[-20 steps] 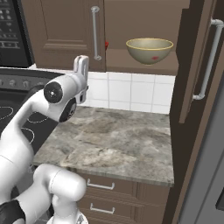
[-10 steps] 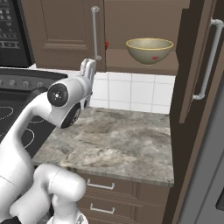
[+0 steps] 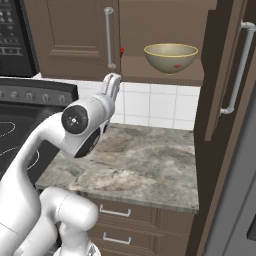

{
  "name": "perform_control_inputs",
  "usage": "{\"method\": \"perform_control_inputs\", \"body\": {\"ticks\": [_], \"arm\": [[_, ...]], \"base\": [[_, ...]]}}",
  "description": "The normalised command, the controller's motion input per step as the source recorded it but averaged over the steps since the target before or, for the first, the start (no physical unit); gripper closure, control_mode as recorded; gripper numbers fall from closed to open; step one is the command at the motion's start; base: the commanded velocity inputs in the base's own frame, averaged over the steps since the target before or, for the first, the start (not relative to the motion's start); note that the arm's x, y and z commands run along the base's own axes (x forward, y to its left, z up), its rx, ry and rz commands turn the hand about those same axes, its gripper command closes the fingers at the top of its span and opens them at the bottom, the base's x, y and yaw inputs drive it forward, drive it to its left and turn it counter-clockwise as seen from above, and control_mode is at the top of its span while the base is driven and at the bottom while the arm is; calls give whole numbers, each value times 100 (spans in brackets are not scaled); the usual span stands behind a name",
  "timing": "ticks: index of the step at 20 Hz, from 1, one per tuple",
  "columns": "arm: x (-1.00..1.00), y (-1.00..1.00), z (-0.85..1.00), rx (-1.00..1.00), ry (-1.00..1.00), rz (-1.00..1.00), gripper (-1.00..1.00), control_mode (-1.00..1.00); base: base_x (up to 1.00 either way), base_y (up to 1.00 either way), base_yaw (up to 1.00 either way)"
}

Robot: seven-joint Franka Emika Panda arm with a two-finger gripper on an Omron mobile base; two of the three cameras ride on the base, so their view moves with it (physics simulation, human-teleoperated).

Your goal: Open the cabinet. Pick the bowls from the counter and place them in the cabinet. Then close the cabinet.

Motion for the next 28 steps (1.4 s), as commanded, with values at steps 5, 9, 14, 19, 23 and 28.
{"method": "perform_control_inputs", "body": {"ticks": [5, 9, 14, 19, 23, 28], "arm": [[-40, -10, -7, 0, 0, -1, -100, -100], [-61, -21, 0, 0, 0, 0, -100, -100], [-51, -49, 0, 0, 3, 0, -100, -100], [-61, -80, 1, 4, 4, 0, -100, -100], [-55, -69, 0, 0, 3, -2, -100, -100], [-72, -56, 0, 0, 0, -8, -100, -100]], "base": [[0, 0, 0], [0, 0, 0], [0, 0, 0], [0, 0, 0], [0, 0, 0], [0, 0, 0]]}}
